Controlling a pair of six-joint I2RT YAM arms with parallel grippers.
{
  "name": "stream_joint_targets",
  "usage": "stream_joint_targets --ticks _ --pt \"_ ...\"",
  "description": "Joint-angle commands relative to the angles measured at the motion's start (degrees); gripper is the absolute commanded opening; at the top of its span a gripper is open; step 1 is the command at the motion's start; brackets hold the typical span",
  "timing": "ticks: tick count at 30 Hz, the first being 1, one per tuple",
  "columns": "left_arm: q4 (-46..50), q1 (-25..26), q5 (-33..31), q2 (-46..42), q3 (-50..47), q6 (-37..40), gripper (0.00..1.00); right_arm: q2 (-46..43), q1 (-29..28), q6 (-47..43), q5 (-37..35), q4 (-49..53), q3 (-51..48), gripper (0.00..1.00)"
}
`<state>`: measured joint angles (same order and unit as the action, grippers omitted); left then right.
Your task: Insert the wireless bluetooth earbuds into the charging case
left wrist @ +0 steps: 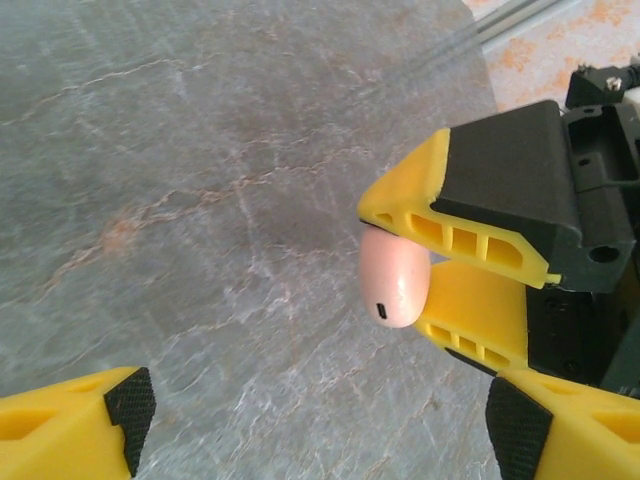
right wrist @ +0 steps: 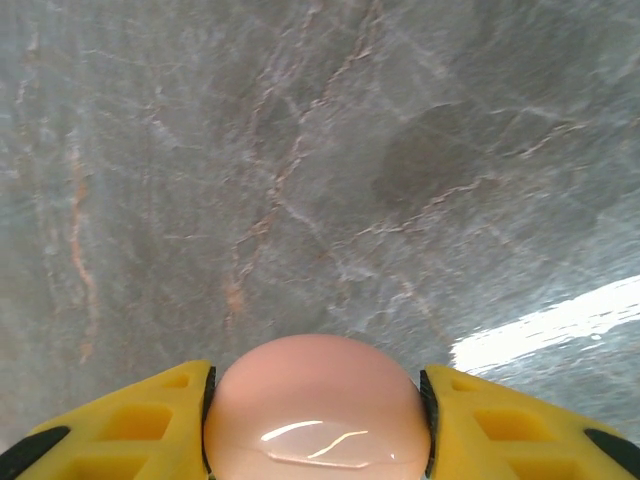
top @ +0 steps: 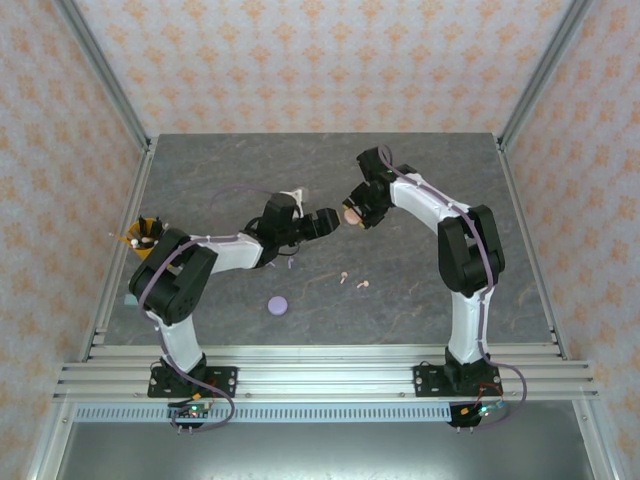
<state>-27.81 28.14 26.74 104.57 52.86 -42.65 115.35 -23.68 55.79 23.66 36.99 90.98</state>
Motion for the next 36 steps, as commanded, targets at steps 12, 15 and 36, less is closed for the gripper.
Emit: stream_joint_targets --ticks 12,15,36 --pt "-10.83 1.15 1.21 6.41 4.89 -2.39 0.69 1.8 0.33 6.51 5.16 -4.34 3.15 0.47" --pt "-11.56 1.26 1.21 7.26 5.32 -2.75 0.65 1.83 0.3 7.36 5.77 -5.15 2.77 0.47" --pt "-11.66 1.37 1.54 10.85 9.53 -2.72 0.54 0.16 0.34 9.16 7.19 -7.53 -0.17 0.46"
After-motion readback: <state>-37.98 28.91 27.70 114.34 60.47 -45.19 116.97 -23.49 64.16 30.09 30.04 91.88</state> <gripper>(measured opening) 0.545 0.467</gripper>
